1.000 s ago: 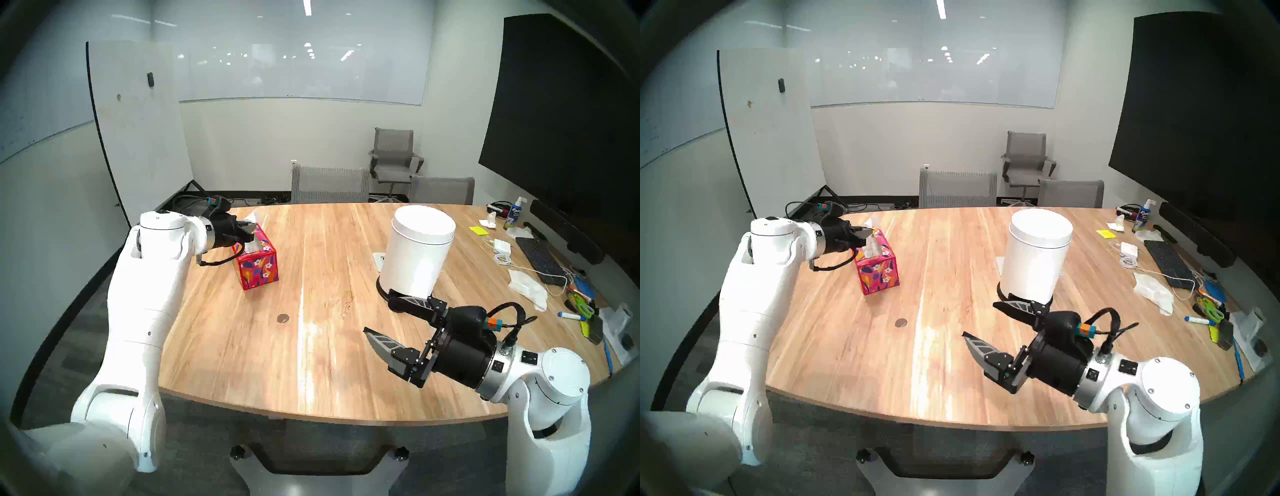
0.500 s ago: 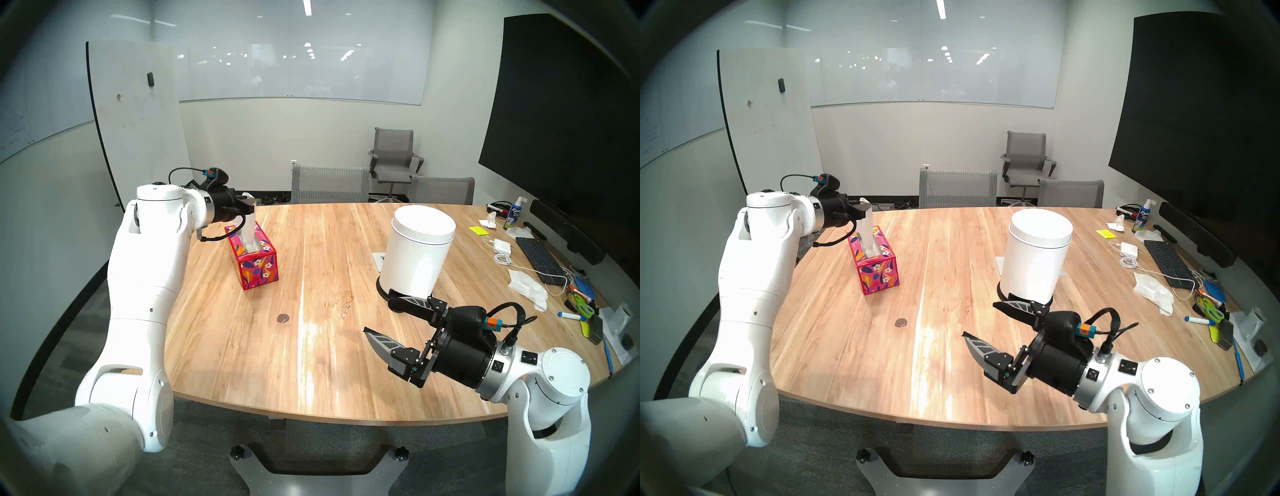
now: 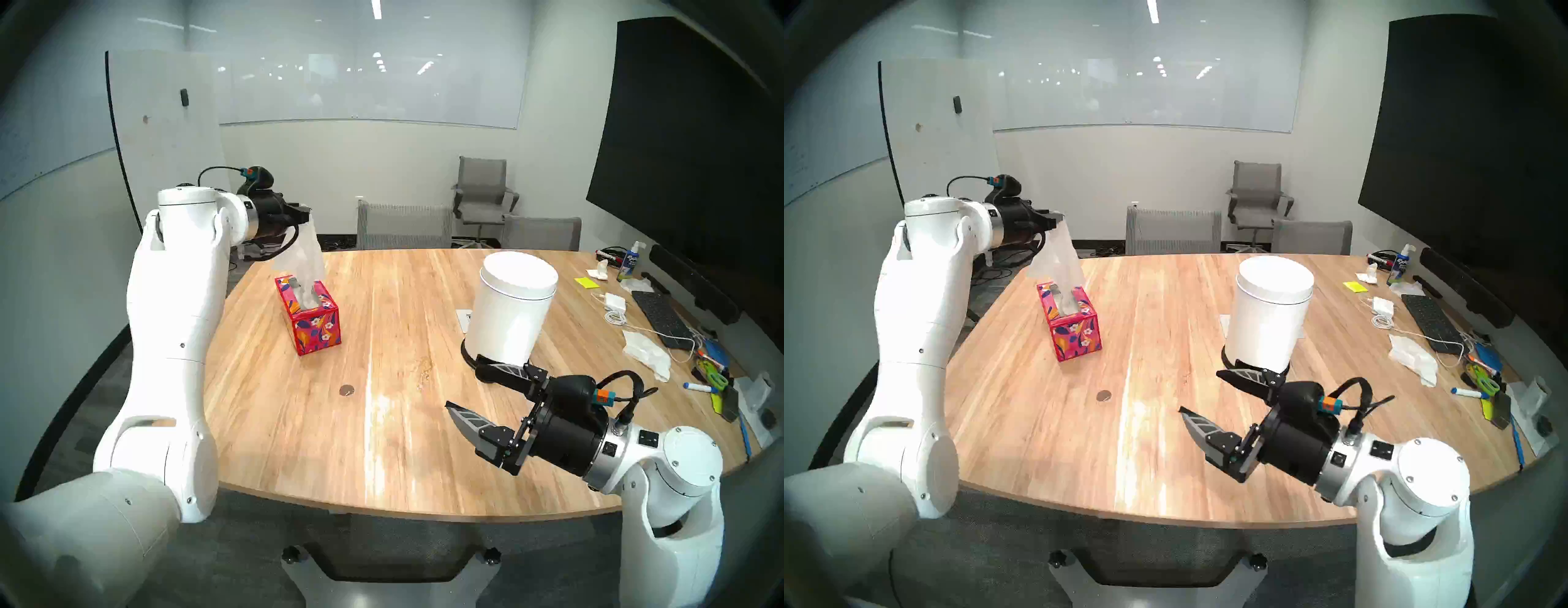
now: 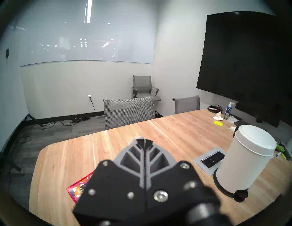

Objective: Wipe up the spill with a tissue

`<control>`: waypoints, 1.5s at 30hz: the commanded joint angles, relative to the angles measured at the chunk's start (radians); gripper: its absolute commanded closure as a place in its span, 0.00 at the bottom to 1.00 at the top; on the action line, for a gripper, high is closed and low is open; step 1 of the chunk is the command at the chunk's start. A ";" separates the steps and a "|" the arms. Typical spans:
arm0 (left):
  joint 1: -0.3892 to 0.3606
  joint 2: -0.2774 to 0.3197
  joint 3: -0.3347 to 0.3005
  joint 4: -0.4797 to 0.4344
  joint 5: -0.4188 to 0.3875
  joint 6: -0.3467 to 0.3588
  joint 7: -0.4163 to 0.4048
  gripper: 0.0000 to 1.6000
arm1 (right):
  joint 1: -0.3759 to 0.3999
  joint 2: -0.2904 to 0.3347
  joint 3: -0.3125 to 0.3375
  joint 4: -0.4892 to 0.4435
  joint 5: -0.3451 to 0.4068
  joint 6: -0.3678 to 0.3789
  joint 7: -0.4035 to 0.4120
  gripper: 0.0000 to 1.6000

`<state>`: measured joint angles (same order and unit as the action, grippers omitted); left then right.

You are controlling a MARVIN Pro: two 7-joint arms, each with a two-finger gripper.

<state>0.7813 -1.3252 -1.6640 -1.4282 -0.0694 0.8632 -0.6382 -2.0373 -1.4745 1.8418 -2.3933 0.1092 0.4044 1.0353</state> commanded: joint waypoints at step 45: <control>0.496 0.214 -0.117 -0.548 -0.203 0.097 -0.245 1.00 | 0.003 0.000 0.002 -0.016 0.002 0.000 0.002 0.00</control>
<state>1.1865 -1.1256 -1.7821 -1.9157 -0.2596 0.9621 -0.8619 -2.0371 -1.4749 1.8418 -2.3931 0.1088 0.4045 1.0356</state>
